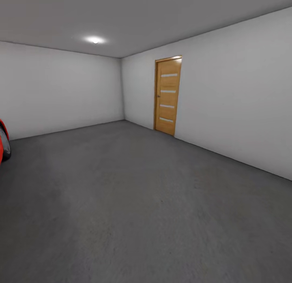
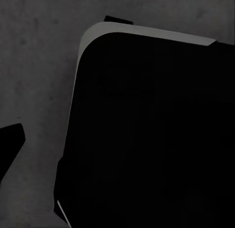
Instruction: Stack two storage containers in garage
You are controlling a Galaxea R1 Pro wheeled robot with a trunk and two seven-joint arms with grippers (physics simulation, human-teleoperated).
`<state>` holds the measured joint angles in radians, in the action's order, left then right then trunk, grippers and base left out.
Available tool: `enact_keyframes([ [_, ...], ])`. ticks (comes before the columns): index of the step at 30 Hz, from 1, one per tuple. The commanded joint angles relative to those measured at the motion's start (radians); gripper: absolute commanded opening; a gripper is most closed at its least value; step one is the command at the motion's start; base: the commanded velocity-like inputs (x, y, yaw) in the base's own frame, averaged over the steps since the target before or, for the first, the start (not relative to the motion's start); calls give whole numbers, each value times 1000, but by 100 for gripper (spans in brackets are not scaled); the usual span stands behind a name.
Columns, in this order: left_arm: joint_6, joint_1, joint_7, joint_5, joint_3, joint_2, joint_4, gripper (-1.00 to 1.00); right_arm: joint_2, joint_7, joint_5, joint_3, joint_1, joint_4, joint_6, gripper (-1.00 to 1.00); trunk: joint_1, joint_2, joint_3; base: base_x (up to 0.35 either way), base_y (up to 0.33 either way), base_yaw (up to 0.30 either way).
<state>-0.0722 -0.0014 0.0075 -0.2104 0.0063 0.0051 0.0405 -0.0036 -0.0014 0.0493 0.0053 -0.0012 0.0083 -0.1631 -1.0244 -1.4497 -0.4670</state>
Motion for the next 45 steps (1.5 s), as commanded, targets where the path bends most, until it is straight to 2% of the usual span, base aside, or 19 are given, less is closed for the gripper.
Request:
enact_keyframes([
  [1, -3, 0, 1, -5, 0, 0, 0, 100, 0, 0, 5, 0, 0, 1, -3, 100, -1, 0, -1, 322, 0, 0],
  [7, -2, 0, 0, -6, 0, 0, 1, 100, 8, 0, 5, -3, 0, 1, -2, 100, -1, 0, -1, 322, 0, 0],
  [21, -2, 0, 0, -6, 0, 1, 1, 100, 5, 0, 3, -5, 0, 1, -7, 100, -1, 0, -1, 322, 0, 98],
  [45, 5, 0, 0, -4, -1, 0, 1, 100, 3, 0, 4, -4, 0, 1, -7, 100, -1, 0, -1, 322, 0, 4],
])
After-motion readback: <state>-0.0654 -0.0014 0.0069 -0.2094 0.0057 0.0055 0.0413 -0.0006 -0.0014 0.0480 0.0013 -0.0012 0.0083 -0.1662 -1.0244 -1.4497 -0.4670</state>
